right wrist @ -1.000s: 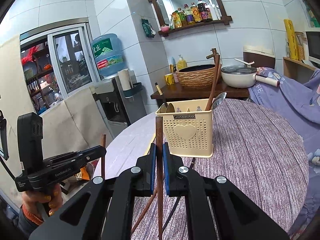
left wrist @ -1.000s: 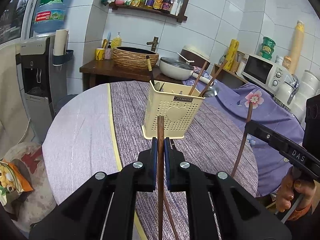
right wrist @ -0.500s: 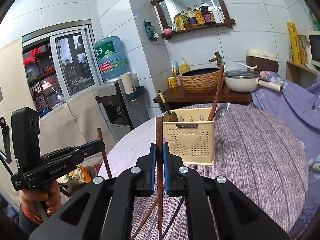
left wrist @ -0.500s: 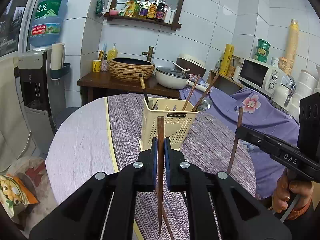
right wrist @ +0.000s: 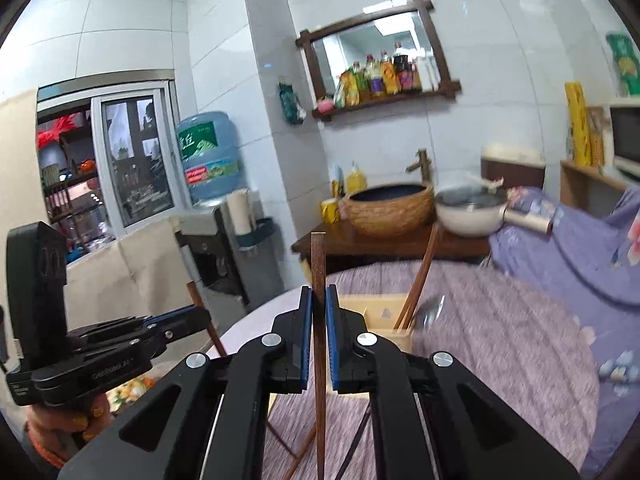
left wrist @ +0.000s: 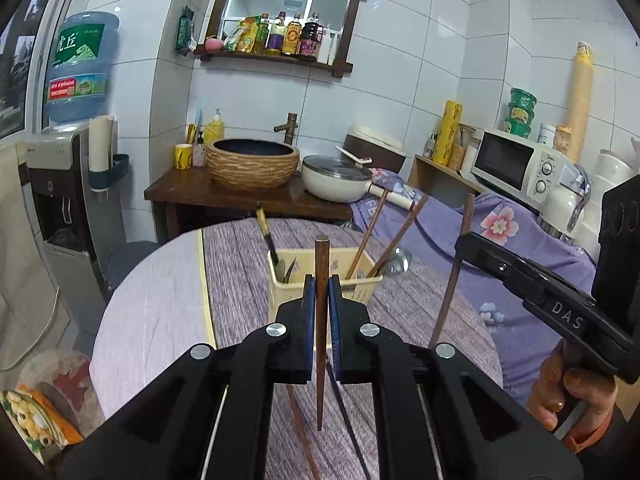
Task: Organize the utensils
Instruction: 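Lift both held chopsticks up over the basket opening, then open both tools to drop the chopsticks into the basket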
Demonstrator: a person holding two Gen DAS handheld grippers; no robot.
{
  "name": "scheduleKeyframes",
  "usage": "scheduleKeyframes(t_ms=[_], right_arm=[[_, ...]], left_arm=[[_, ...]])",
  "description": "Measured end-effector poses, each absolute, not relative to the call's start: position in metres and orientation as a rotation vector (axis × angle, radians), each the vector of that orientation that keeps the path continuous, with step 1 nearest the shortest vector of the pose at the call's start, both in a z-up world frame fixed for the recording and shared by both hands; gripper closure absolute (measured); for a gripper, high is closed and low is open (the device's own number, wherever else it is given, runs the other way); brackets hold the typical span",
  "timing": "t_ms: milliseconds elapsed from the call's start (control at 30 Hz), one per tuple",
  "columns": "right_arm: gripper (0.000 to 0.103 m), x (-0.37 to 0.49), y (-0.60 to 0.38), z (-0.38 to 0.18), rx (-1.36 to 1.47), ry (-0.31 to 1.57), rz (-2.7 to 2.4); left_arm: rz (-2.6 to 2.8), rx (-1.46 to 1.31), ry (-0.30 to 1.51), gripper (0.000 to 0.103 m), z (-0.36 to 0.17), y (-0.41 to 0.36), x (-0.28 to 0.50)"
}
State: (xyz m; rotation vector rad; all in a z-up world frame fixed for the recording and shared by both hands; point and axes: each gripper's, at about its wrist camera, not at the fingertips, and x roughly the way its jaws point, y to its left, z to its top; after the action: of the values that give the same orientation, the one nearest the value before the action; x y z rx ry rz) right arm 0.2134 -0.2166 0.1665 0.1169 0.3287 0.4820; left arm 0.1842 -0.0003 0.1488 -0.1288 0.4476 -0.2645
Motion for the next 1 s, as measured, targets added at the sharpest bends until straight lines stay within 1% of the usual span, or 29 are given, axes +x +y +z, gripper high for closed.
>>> scheduleKeyframes(t_ms=[200, 333, 467, 567, 633, 833, 1000], right_arm=[[0.096, 0.247, -0.214, 0.208, 0.149, 0.230, 0.418], [0.096, 0.269, -0.208, 0.238, 0.148, 0.153, 0.355], [0.096, 0.291, -0.200, 0.247, 0.143, 0.104, 0.287], [0.096, 0.302, -0.194, 0.237, 0.121, 0.077, 0.243], [0.096, 0.310, -0.189, 0.221, 0.098, 0.077, 0.216], [0.096, 0.330, -0.192, 0.166, 0.116, 0.149, 0.186], [0.096, 0.328, -0.189, 0.140, 0.089, 0.189, 0.198]], left_arm=[[-0.244, -0.180, 0.373, 0.096, 0.202, -0.002, 0.214], [-0.186, -0.189, 0.276, 0.096, 0.242, -0.003, 0.233], [-0.130, -0.209, 0.237, 0.096, 0.258, -0.004, 0.259], [-0.103, -0.208, 0.216, 0.096, 0.251, -0.008, 0.277], [-0.095, -0.200, 0.223, 0.096, 0.239, -0.011, 0.284], [-0.098, -0.196, 0.277, 0.096, 0.185, -0.016, 0.301], [-0.113, -0.180, 0.330, 0.096, 0.143, -0.019, 0.301]])
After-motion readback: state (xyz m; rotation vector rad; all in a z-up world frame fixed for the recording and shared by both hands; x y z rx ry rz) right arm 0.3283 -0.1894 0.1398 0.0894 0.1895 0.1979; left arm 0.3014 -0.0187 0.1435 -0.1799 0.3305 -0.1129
